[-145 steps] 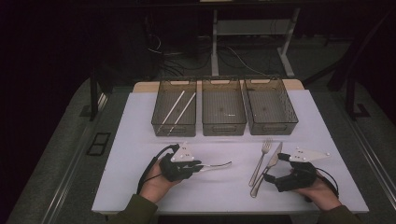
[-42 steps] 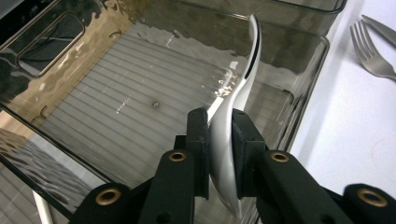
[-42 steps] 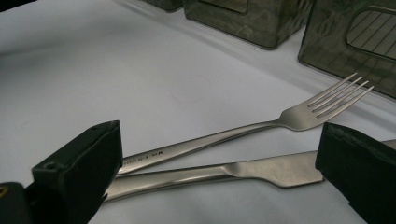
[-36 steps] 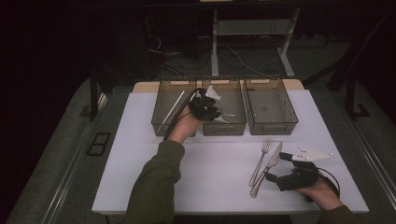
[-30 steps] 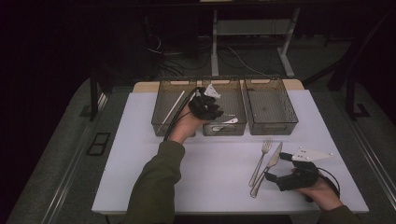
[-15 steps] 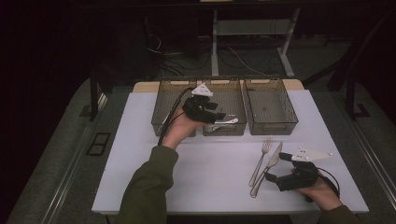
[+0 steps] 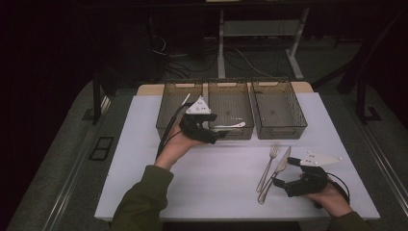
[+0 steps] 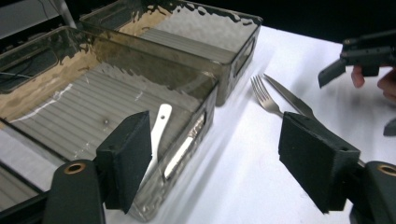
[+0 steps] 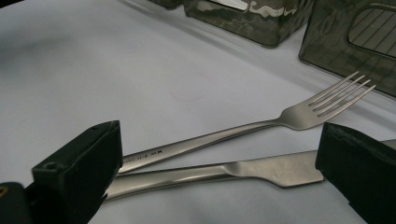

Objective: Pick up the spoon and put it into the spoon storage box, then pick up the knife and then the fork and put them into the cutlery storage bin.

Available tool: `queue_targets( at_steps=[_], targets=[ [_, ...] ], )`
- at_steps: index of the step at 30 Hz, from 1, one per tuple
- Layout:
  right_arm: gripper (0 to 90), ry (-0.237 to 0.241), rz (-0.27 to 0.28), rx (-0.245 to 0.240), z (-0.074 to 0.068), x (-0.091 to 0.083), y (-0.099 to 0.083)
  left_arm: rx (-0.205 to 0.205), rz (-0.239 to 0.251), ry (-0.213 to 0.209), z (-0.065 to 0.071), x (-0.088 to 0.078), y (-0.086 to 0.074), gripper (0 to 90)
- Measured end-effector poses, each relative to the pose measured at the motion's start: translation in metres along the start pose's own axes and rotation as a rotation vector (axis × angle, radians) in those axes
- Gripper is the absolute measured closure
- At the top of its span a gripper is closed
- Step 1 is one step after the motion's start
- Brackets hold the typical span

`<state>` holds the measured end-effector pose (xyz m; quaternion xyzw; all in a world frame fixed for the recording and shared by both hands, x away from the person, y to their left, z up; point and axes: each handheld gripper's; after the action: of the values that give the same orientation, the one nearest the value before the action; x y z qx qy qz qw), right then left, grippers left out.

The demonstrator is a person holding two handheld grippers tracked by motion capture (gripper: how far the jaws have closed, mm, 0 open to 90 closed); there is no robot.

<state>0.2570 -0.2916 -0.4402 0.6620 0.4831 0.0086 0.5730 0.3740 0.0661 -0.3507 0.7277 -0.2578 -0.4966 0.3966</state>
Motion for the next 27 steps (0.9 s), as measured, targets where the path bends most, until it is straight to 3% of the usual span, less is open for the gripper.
queue_targets(
  at_steps=[13, 16, 27],
  targets=[
    [0.8, -0.005, -0.002, 0.002, 0.0, 0.0, 0.0, -0.028, 0.002, 0.01, 0.036, -0.022, -0.036, 22.5],
    [0.8, -0.005, -0.002, 0.001, 0.0, 0.0, 0.0, -0.029, -0.014, 0.021, 0.041, -0.028, -0.045, 22.3],
    [0.8, 0.008, -0.026, 0.012, -0.001, -0.001, 0.001, -0.08, -0.001, 0.048, 0.06, -0.05, -0.081, 15.2]
  ],
)
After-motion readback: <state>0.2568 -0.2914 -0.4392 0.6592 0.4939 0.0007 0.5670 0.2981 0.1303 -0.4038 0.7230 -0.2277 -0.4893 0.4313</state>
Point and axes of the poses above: each handheld gripper's, and its own axes: x roughly forward along the jaws, y roughly out of its top, z roughly to its right, and after that the axes turned 14 degrees about x, right-handed
